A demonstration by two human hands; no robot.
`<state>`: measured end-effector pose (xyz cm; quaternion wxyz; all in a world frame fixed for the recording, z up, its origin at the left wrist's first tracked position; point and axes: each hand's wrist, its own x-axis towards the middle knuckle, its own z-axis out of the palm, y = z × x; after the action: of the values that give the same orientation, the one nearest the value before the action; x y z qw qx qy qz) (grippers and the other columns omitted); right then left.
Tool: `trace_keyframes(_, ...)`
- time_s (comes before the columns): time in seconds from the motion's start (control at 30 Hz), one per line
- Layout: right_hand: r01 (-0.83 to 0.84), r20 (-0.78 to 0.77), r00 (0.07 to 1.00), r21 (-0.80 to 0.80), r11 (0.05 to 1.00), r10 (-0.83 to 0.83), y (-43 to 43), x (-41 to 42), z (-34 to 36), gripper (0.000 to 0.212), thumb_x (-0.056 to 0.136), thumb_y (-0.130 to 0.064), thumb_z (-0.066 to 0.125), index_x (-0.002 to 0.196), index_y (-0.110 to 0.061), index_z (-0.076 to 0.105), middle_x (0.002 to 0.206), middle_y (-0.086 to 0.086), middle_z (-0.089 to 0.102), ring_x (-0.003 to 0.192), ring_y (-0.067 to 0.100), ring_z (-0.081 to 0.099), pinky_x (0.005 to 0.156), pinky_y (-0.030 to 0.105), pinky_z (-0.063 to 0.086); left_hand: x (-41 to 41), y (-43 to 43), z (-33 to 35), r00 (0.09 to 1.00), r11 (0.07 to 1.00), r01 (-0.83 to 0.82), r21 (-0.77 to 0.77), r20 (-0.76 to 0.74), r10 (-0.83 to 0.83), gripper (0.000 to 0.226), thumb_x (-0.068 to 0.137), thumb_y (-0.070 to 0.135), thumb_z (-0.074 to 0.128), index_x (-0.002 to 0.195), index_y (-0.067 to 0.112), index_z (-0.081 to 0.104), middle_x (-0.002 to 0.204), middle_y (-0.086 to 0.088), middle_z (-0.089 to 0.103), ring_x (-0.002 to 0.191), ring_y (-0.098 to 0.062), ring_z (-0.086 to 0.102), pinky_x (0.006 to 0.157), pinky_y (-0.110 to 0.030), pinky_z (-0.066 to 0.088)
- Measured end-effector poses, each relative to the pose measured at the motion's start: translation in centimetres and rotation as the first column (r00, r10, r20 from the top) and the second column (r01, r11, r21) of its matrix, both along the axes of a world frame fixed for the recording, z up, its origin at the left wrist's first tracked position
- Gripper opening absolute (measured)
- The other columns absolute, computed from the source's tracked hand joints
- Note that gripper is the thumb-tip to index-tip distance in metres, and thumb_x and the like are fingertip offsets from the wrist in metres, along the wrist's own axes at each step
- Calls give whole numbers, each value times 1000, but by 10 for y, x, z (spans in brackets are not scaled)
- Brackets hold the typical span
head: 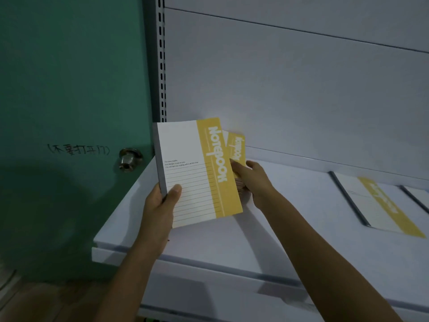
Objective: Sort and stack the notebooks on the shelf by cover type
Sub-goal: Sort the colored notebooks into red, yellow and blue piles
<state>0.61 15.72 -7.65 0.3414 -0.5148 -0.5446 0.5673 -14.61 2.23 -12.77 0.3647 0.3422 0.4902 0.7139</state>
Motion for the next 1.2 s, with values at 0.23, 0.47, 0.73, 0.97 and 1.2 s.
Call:
trace_keyframes(0.23,146,-165,980,190,971,-115,-37,55,-5,22,86,-18,68,107,-20,62,100,-2,72,80,6,69,64,18,53,3,-6,6,1000,999,11,53,1,-11,25,79,39,63,103,34,68,106,9,72,97,-10,68,68,-19,55)
trace_keyframes(0.47,215,-370,919,192,957,-132,-85,107,-14,29,93,-12,56,119,-25,58,105,-4,72,93,17,70,67,28,59,43,2,16,988,988,139,64,-71,-135,30,79,36,63,108,28,66,105,10,72,97,-9,68,72,-15,53)
trace_keyframes(0.73,283,-419,894,252,926,-159,-106,159,-22,28,86,-32,55,110,-43,65,112,-8,70,101,12,68,70,23,56,120,30,19,965,970,231,77,-146,-218,32,83,30,64,115,29,60,108,14,70,100,-3,65,74,-12,50)
trace_keyframes(0.97,333,-308,919,276,902,-246,-109,219,-21,31,87,-58,50,107,-41,67,110,-12,70,102,8,66,81,25,55,203,57,10,924,944,318,-84,-194,-329,29,82,30,70,106,31,56,98,19,70,88,1,66,65,-13,52)
trace_keyframes(1.2,460,-163,888,264,848,-431,-97,304,-35,29,91,-29,59,117,-35,49,92,-17,72,84,5,69,59,17,53,289,78,6,887,909,391,-147,-203,-414,21,93,33,56,109,38,44,88,26,69,82,3,67,59,-10,50)
